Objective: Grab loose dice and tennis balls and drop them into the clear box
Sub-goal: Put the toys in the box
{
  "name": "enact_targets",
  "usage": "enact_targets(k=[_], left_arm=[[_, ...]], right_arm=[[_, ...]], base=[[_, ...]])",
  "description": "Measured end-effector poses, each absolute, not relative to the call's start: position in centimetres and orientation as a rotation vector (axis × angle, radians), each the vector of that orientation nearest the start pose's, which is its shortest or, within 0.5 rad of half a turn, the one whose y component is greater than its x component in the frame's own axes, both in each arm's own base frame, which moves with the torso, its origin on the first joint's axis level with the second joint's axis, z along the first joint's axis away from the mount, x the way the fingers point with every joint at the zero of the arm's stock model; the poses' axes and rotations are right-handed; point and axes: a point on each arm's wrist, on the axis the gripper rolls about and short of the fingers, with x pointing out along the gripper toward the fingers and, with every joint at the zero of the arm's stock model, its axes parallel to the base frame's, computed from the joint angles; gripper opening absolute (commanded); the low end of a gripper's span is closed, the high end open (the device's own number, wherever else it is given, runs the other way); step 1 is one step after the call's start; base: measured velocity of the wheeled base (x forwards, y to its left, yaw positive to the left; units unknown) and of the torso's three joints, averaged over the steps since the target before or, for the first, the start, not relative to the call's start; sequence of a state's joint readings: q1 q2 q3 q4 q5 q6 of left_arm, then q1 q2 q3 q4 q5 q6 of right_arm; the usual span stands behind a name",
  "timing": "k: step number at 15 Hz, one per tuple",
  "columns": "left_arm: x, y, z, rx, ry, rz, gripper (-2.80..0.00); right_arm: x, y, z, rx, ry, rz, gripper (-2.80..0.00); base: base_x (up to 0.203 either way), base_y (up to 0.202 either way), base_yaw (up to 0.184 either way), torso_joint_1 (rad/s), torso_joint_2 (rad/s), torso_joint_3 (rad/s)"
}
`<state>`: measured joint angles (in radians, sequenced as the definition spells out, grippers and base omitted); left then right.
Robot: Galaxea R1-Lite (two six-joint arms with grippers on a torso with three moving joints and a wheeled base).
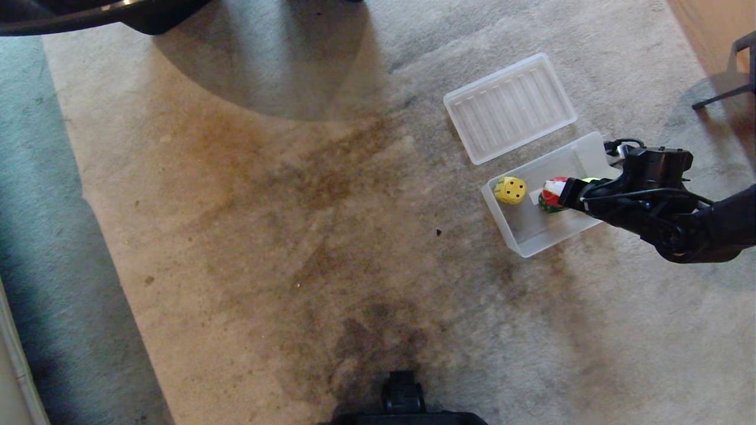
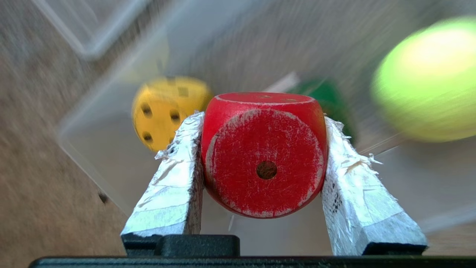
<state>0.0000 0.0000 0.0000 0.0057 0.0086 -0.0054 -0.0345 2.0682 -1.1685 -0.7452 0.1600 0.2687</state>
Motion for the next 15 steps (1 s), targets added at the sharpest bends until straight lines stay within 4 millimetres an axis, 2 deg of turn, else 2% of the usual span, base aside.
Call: enact_targets(k=[4,9,11,15], left_arm=[[-2.3,0.0,7.5,-0.006,0.006,0.009,-2.80],[-2.3,0.0,7.5,-0.006,0.006,0.009,-2.80],[-2.3,0.0,7.5,-0.006,0.007,0.009,-2.80],[-2.3,0.0,7.5,-0.006,0.006,0.009,-2.80]], right_arm=[[42.1,-0.6,14.5,0.278,0.149,0.119,-2.80],[43.4,-0.4,14.1,0.273,0.074,0.141,-2.80],[43.8,-0.5,13.3,0.275,0.090,0.135,-2.80],[44.3,-0.4,14.5,0.274,0.033,0.148,-2.80]], base=[[0.000,0.000,0.000,0.000,0.00,0.000],[0.000,0.000,0.000,0.000,0.00,0.000],[0.000,0.000,0.000,0.000,0.00,0.000],[0.000,0.000,0.000,0.000,0.00,0.000]])
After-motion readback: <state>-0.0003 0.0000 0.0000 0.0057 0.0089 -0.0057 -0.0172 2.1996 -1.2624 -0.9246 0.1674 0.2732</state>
